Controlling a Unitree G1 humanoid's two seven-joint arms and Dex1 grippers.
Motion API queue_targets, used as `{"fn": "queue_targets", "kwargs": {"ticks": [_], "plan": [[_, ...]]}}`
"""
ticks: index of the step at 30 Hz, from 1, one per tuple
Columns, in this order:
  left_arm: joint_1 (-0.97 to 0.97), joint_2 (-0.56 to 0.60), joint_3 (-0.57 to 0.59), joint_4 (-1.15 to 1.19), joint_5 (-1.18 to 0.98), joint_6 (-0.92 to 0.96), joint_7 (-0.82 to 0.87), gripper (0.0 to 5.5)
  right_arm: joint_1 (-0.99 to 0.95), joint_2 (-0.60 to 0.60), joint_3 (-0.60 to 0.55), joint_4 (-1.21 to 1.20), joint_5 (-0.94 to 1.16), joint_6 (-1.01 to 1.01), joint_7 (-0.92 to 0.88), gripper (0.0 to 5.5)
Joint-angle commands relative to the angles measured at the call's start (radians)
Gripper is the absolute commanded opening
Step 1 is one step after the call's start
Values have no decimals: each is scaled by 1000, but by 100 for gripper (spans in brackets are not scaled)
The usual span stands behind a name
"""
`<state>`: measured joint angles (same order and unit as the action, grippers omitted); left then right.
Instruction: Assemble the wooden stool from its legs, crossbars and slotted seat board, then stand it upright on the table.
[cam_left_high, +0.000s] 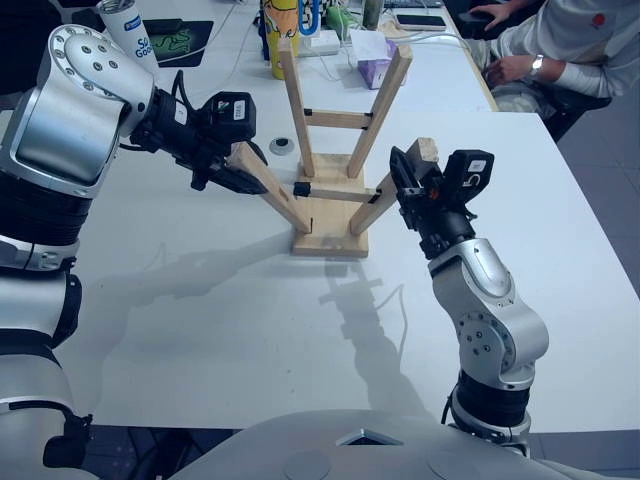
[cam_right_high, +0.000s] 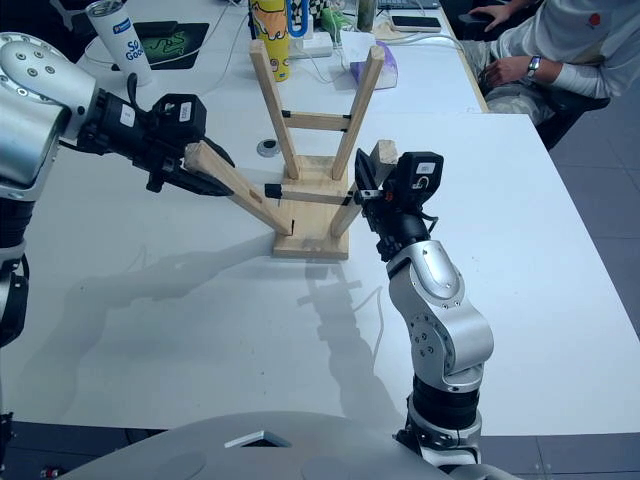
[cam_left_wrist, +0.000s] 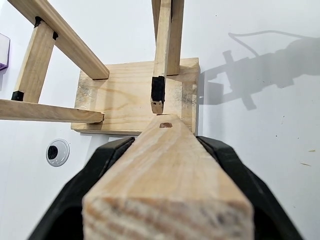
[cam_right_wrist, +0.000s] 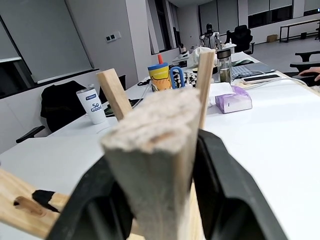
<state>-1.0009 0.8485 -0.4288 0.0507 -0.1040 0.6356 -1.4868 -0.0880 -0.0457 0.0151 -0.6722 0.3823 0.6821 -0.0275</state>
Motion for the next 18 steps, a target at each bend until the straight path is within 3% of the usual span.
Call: {"fn": "queue_targets", "kwargs": {"ticks": [1, 18], "plan": [[-42, -17, -32, -3, 26, 19, -20, 201, 12, -23, 31, -1, -24, -9, 22, 137], [-156, -138, -82, 179, 109, -74, -55, 201, 61, -35, 82, 29, -33, -93, 96, 136]]}}
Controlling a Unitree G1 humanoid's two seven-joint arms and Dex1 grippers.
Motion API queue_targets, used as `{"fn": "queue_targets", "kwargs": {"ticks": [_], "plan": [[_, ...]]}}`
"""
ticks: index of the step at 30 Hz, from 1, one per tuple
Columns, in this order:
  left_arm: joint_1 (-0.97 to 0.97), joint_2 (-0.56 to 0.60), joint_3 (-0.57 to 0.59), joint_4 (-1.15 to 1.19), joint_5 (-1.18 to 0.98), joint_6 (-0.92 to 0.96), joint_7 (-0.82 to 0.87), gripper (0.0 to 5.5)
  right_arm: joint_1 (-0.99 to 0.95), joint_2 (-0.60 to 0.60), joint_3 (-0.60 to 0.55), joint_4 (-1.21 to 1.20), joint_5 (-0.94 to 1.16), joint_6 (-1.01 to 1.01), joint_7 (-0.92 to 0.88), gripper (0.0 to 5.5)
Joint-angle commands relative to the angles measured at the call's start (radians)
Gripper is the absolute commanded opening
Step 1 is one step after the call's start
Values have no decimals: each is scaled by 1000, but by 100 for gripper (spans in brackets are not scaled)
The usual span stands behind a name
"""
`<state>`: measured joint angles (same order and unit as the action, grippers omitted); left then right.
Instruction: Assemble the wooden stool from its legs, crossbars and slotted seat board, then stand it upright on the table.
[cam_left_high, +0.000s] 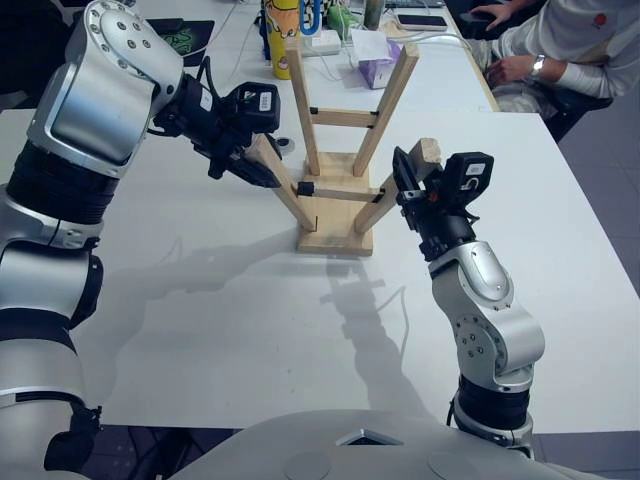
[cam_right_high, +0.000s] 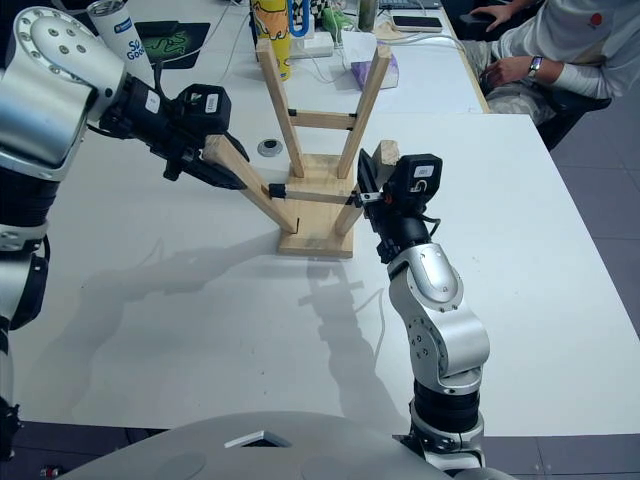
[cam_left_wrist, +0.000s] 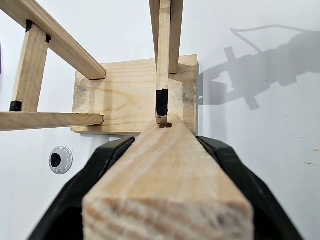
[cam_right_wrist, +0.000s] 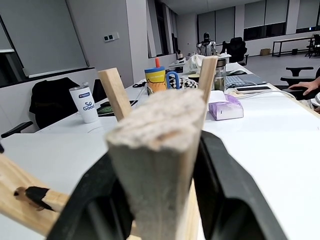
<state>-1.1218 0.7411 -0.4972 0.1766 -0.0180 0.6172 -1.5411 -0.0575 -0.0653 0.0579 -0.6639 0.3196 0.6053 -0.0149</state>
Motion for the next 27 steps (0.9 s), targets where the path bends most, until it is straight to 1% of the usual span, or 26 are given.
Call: {"fn": "queue_targets", "kwargs": {"ticks": [1, 6, 10, 16, 22, 24, 27], "plan": [[-34, -30, -13, 66, 28, -66, -2, 201, 36, -19, 36, 29, 30, -21, 87, 136], [-23, -31, -16, 34, 37, -100, -13, 201, 24, -36, 37, 48, 16, 4, 73, 136], [-37, -57, -24, -16, 36, -105, -22, 201, -51, -45, 38, 8, 29, 100, 48, 136], [-77, -126, -42, 11, 62, -125, -7, 201, -140, -54, 64, -70, 53, 192, 69, 136], [-104, -210, -71, 72, 87, -153, 4, 201, -170, -61, 107, -70, 55, 223, 96, 136], [-92, -223, -77, 73, 90, -153, 5, 201, -180, -51, 110, -59, 63, 234, 102, 136], [-28, -208, -84, 31, 95, -132, 7, 201, -177, -44, 106, -42, 67, 254, 108, 136]]}}
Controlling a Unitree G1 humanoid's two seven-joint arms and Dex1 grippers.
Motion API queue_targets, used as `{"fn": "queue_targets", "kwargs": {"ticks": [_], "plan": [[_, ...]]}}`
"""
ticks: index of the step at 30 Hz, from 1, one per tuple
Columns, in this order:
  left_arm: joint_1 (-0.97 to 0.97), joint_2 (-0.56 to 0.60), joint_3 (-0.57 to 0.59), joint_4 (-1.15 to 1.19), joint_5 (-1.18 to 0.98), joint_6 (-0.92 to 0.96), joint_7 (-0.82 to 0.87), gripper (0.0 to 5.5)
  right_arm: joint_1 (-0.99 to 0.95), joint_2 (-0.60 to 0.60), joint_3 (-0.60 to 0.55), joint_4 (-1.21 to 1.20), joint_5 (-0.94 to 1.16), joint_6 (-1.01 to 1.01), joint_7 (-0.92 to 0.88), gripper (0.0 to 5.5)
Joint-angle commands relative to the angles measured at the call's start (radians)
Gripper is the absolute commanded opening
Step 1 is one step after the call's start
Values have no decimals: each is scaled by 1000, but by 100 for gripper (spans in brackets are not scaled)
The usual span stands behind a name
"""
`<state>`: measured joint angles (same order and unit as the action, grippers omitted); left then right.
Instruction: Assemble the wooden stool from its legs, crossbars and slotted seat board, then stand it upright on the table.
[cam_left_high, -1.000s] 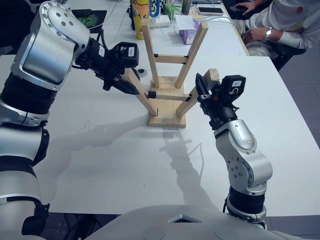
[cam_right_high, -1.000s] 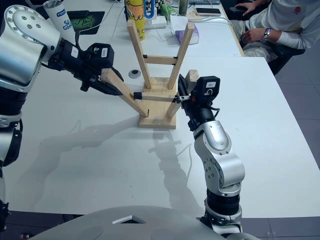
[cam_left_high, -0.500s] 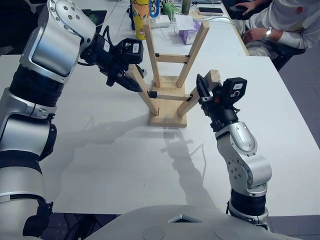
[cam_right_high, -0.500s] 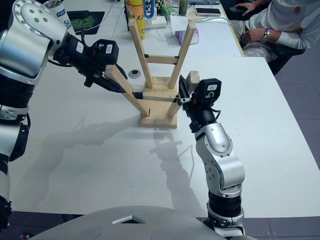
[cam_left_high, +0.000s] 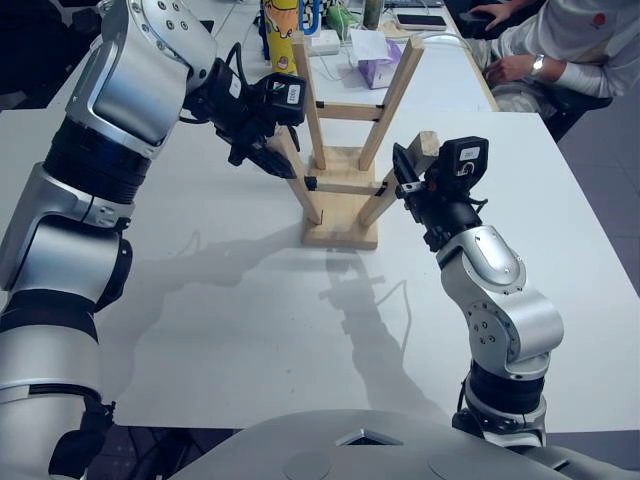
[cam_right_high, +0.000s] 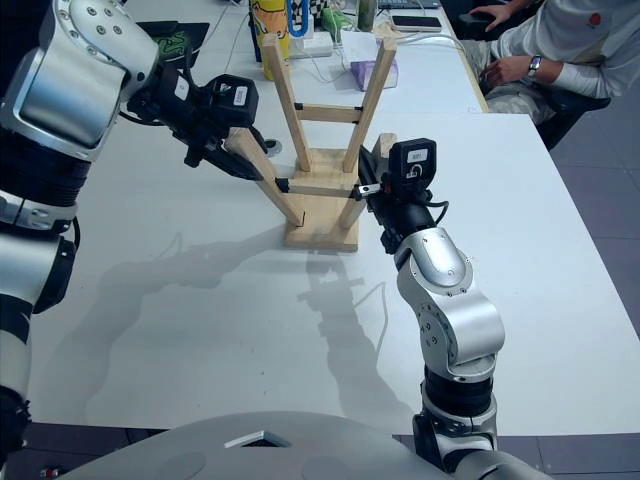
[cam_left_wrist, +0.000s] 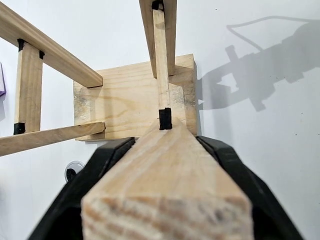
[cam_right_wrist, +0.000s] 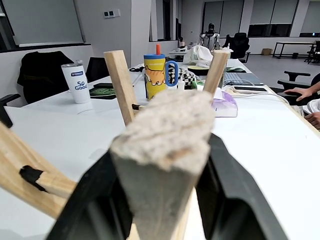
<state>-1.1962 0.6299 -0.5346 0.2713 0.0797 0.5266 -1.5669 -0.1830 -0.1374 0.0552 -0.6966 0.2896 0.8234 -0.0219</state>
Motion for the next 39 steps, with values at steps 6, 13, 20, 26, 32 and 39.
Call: {"fn": "queue_targets", "kwargs": {"ticks": [6, 13, 20, 26, 32, 39], "plan": [[161, -72, -42, -253, -36, 57, 42, 201, -20, 21, 106, 13, 102, 81, 122, 136], [116, -147, 73, -175, -32, 96, 208, 237, -23, 17, 91, 45, 100, 93, 125, 136], [118, -157, 141, -173, -68, 84, 237, 333, -28, 11, 75, 61, 103, 92, 131, 136], [110, -144, 195, -172, -87, 101, 283, 418, -27, 15, 57, 76, 100, 91, 122, 135], [114, -177, 328, -210, -183, 186, 365, 502, -35, 9, 47, 93, 98, 91, 128, 135], [163, -209, 492, -298, -317, 307, 531, 540, -55, -18, 40, 112, 101, 103, 149, 110]]}}
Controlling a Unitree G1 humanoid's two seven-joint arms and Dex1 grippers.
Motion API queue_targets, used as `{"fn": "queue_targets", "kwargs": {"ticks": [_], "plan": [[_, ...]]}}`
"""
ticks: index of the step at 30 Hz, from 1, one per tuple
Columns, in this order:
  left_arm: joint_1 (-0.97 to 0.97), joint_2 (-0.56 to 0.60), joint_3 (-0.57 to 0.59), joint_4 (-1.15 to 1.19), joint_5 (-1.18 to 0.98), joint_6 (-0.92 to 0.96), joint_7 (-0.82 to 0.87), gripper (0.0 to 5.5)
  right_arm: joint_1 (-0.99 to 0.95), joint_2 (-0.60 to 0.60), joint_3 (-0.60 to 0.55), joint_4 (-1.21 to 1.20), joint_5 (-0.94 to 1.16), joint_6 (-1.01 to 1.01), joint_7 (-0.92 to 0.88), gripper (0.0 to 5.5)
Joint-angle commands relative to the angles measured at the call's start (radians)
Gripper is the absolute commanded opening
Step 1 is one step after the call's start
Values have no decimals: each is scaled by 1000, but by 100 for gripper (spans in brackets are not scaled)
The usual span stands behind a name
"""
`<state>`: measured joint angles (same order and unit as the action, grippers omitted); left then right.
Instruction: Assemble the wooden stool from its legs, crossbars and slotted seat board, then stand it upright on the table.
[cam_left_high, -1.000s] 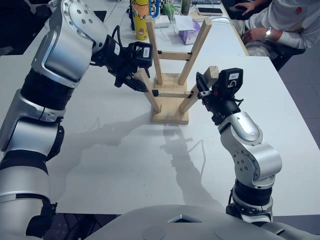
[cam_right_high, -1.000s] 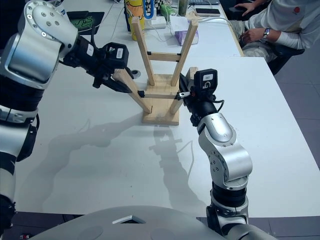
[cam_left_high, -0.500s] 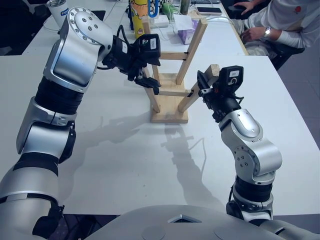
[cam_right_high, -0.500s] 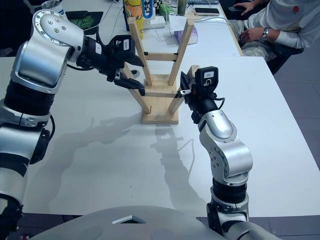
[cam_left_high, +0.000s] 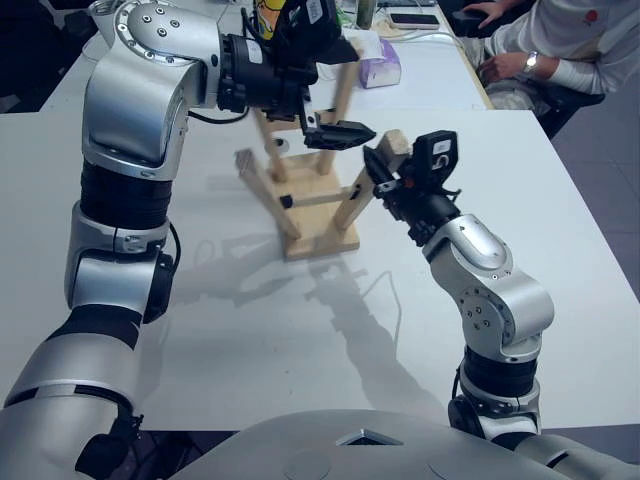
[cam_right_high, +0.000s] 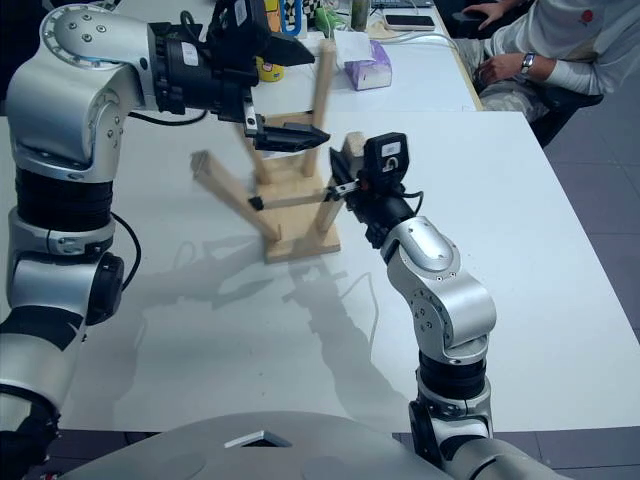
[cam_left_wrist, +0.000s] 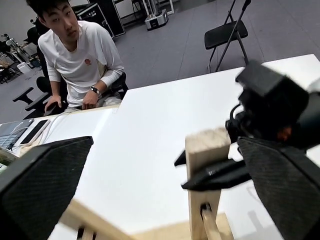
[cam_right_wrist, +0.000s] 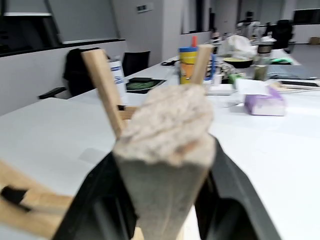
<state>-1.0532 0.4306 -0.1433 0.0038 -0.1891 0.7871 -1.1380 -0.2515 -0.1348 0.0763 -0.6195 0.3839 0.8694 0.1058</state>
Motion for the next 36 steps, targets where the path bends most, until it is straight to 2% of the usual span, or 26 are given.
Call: {"fn": "queue_targets", "kwargs": {"ticks": [1, 9, 12, 15, 20, 24, 27, 32, 34, 36], "plan": [[24, -13, 126, -37, -60, 50, 135, 540, 10, -26, 18, 38, 9, 59, 26, 110], [88, -48, 299, -176, -161, 61, 373, 540, -38, -49, 6, 42, 21, 73, 53, 110], [116, -60, 348, -237, -202, 80, 454, 540, -52, -57, 6, 47, 23, 75, 63, 168], [169, -61, 383, -300, -225, 87, 526, 540, -68, -66, 7, 49, 24, 77, 74, 202], [251, -57, 439, -376, -252, 70, 616, 540, -107, -47, -32, 42, 51, 35, 86, 202], [282, -56, 567, -422, -321, 80, 705, 540, -170, -17, -102, 5, 94, -71, 105, 202], [322, -40, 620, -445, -358, 79, 744, 540, -218, -6, -153, 4, 117, -144, 102, 202], [392, 3, 736, -463, -451, 106, 777, 540, -314, -4, -307, 150, 121, -180, -14, 202], [413, 53, 803, -430, -491, 143, 784, 540, -298, -68, -300, 267, 37, -178, -36, 202], [487, 120, 818, -389, -474, 170, 780, 540, -256, -135, -256, 375, -59, -186, -37, 202]]}}
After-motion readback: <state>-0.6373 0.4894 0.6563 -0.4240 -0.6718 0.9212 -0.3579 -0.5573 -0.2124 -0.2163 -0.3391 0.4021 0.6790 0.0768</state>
